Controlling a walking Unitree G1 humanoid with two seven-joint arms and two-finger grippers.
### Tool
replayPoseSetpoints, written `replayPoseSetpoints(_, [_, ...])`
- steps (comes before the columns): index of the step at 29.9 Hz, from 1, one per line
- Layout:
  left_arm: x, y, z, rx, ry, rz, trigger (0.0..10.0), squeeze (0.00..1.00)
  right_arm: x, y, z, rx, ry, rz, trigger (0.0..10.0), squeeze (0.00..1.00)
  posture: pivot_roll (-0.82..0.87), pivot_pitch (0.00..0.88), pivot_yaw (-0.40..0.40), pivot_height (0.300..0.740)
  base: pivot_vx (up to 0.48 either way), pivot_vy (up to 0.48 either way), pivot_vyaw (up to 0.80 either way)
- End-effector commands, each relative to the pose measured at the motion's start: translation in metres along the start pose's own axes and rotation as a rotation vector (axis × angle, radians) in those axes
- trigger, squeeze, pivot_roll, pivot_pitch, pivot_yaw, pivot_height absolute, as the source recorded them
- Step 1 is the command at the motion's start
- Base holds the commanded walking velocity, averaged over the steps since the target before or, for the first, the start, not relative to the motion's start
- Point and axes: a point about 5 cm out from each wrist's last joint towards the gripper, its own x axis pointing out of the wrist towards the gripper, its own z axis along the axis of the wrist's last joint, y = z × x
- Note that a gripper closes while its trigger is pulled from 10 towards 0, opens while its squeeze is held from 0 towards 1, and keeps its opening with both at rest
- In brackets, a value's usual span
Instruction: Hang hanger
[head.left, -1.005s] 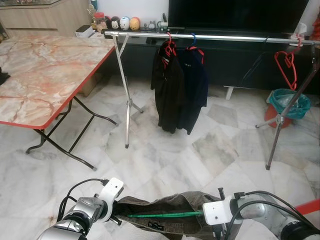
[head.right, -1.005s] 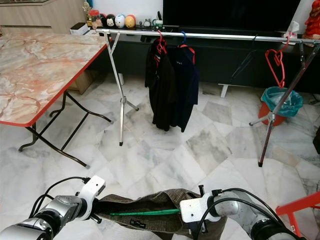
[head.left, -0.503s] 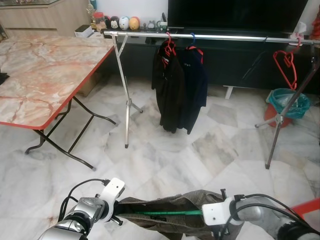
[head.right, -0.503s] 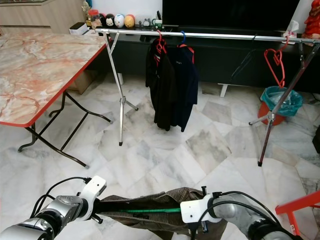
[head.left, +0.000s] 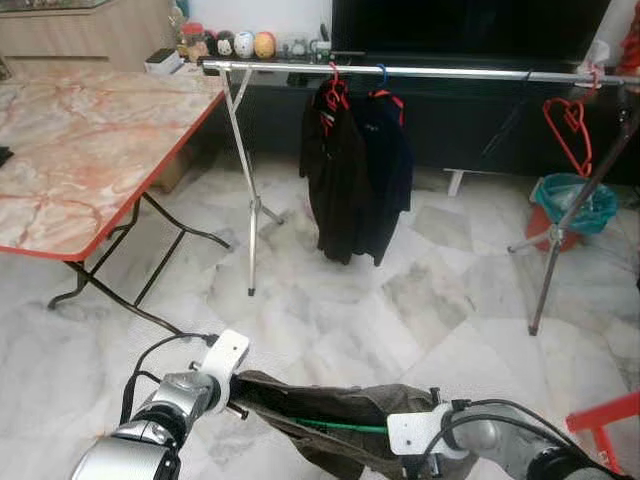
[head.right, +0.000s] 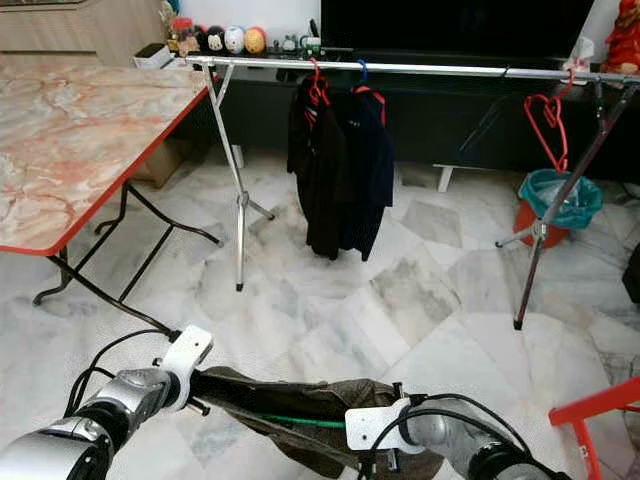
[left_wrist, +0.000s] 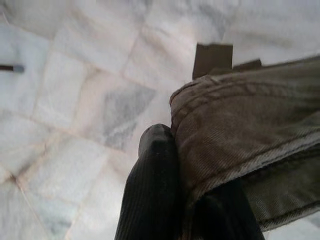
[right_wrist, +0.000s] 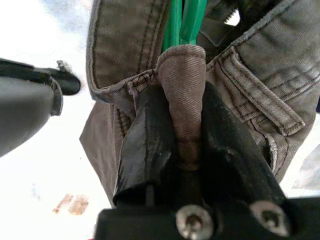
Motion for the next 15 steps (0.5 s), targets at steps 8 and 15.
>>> replayPoseSetpoints(8, [-0.003,0.001,0.043,-0.039,-0.156,-0.049,10.0,0.00,0.001,-0.014,-0.015,0.152,0.174,-0.162,10.0,0.00,0.09,0.000,0.012,0.740,0.000,0.000,0.00])
replayPoseSetpoints(15, [-0.003,-0.007,0.052,-0.069,-0.195,-0.143,10.0,0.00,0.004,-0.023,-0.004,0.237,0.110,-0.269,10.0,0.00,0.10,0.000,0.011,0.740,0.000,0.000,0.00])
